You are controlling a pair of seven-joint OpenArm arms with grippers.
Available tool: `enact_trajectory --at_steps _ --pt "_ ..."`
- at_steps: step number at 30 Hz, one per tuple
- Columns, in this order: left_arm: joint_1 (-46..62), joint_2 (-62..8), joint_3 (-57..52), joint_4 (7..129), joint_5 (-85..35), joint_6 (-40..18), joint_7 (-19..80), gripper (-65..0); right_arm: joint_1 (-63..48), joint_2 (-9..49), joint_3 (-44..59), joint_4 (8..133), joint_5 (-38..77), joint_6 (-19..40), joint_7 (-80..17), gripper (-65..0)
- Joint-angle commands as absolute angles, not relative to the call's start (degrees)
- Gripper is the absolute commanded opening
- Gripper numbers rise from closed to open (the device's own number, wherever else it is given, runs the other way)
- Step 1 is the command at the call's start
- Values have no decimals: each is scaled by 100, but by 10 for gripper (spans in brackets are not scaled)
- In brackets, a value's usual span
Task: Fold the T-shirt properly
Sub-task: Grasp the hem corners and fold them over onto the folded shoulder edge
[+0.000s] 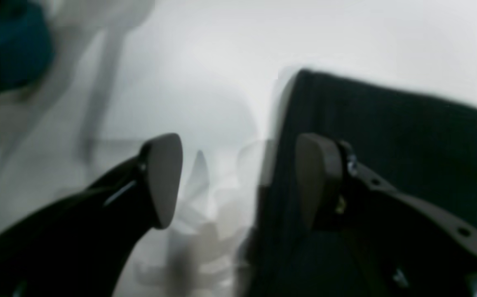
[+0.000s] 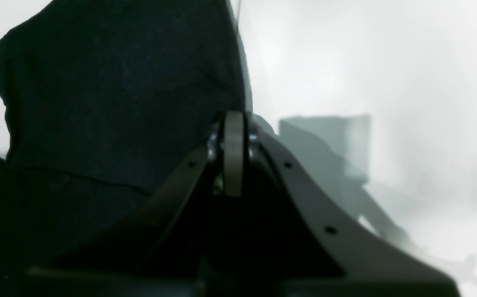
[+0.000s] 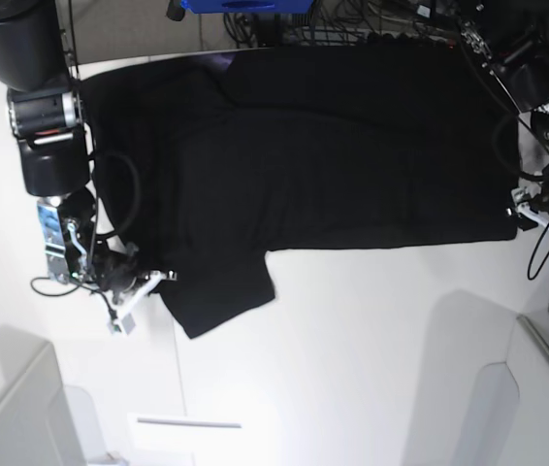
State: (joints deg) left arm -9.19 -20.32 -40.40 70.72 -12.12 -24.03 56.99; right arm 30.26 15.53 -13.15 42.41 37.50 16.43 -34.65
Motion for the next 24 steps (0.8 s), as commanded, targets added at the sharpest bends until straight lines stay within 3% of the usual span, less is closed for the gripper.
enact_trajectory --at_steps 1,7,19,21,22,24 --pt "-1121 -2167 -4040 7046 -1200 -2413 5640 -232 3204 1604 -1288 4338 3793 1675 -3407 -650" --pt "-1692 -2167 -4031 6264 -1200 -2413 5631 -232 3204 1604 -1288 4347 3793 1675 -3424 -650" --pt "-1763 -2044 -3486 5578 -1200 -2413 5235 -235 3187 1596 -1288 4523 3793 1684 -3433 -650" --pt "-1771 -2044 -3442 5516 -1244 -2413 5226 -298 3090 1613 -1288 4690 3793 1684 -3442 -650" --pt "-1771 -2035 -3442 5516 -1244 -2413 5226 -362 3046 1613 -1288 4778 3793 1684 -3442 -650" --pt "-1771 -2026 -3442 5534 -1244 -2413 5226 -551 3020 1622 -1288 4936 3793 1684 -3433 -650"
